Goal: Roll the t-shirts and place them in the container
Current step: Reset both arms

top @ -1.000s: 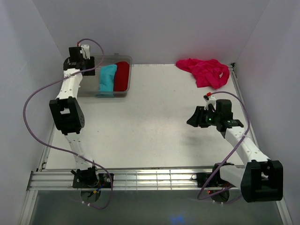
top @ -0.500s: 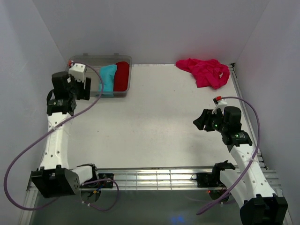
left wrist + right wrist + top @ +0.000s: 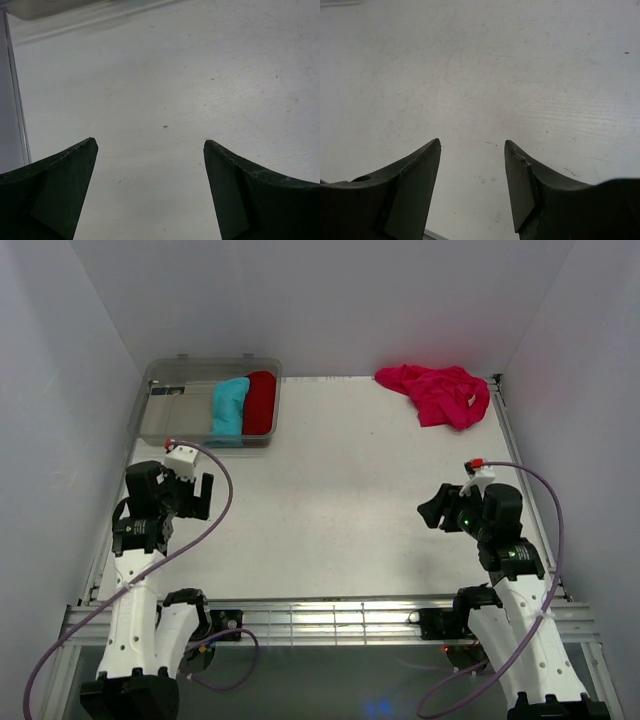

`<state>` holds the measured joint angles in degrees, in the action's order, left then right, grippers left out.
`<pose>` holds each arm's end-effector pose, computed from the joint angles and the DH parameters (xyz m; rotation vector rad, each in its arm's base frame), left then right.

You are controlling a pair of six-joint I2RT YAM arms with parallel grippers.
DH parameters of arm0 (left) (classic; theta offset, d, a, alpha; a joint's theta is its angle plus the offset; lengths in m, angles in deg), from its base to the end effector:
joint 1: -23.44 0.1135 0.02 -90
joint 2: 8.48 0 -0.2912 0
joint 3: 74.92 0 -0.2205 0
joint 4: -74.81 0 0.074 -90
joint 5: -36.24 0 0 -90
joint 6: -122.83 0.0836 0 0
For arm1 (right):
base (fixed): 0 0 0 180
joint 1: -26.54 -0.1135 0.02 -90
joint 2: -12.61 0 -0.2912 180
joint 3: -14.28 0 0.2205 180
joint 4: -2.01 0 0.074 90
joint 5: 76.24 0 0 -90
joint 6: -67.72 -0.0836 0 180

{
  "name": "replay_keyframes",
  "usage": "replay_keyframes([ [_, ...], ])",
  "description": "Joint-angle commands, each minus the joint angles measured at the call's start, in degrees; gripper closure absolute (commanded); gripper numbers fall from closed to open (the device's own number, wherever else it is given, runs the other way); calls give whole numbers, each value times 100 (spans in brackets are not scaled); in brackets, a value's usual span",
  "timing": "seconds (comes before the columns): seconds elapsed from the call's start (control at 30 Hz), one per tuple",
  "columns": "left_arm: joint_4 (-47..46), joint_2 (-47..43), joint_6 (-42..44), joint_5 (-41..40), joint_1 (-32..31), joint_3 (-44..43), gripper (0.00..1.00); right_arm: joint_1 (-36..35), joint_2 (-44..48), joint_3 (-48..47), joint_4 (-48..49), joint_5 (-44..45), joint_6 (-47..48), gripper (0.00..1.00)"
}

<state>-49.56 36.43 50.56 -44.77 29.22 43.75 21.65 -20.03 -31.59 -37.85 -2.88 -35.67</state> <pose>0.1472 0.0018 0.2824 0.3169 2.2231 0.0443 0.1247 0.0347 0.2520 -0.0325 2.0501 0.4950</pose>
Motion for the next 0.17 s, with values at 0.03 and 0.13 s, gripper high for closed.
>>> replay_keyframes([
  [0.03, -2, -61, -60, 121, -24, -183, 2, 23, 205, 3, -36, 144, -138, 40],
  [0.13, 138, 149, -104, 94, -24, -332, 2, 23, 232, 3, -36, 161, -155, 39],
])
